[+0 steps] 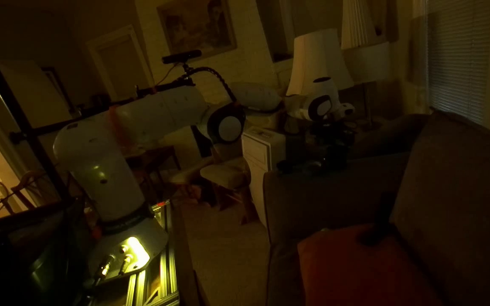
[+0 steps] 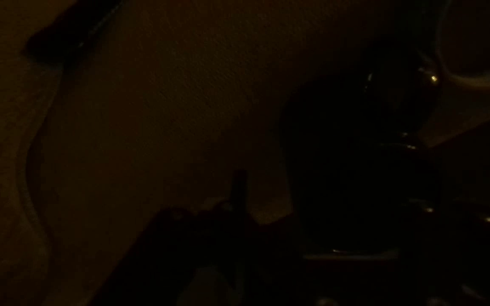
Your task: Pick up the black objects from the orange pillow and place them on the left armrest of the sofa.
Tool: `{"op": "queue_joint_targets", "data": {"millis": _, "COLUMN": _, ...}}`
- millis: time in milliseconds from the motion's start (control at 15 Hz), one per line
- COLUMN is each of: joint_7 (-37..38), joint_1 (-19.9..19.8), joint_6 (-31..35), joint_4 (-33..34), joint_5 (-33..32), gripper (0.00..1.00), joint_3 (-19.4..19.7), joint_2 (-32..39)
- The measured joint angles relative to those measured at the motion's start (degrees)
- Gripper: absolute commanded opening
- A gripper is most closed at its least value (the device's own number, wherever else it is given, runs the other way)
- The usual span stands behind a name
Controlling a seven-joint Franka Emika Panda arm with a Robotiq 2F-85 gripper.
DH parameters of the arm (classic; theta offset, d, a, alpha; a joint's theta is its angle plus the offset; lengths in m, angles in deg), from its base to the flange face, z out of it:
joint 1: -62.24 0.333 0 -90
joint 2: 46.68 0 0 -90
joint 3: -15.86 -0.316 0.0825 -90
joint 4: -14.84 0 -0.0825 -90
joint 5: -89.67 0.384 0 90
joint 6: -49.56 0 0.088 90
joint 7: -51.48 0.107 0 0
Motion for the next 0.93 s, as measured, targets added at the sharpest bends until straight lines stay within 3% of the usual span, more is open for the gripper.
{"op": "queue_joint_targets", "data": {"millis": 467, "joint_7": 1.52, "joint_1": 0.27, "joint_6": -0.8, "joint_4": 0.9, "joint_5": -0.02, "gripper": 1.0, "joint_3": 1.18, "joint_2": -1.82}}
{"op": "queue_joint_targets", "data": {"millis": 933, "joint_7": 7.94, "joint_1": -0.56, "joint_6": 0.46, "joint_4": 1.31, "joint_5": -0.05, "gripper": 1.0, "joint_3": 4.28, "joint_2": -6.97}}
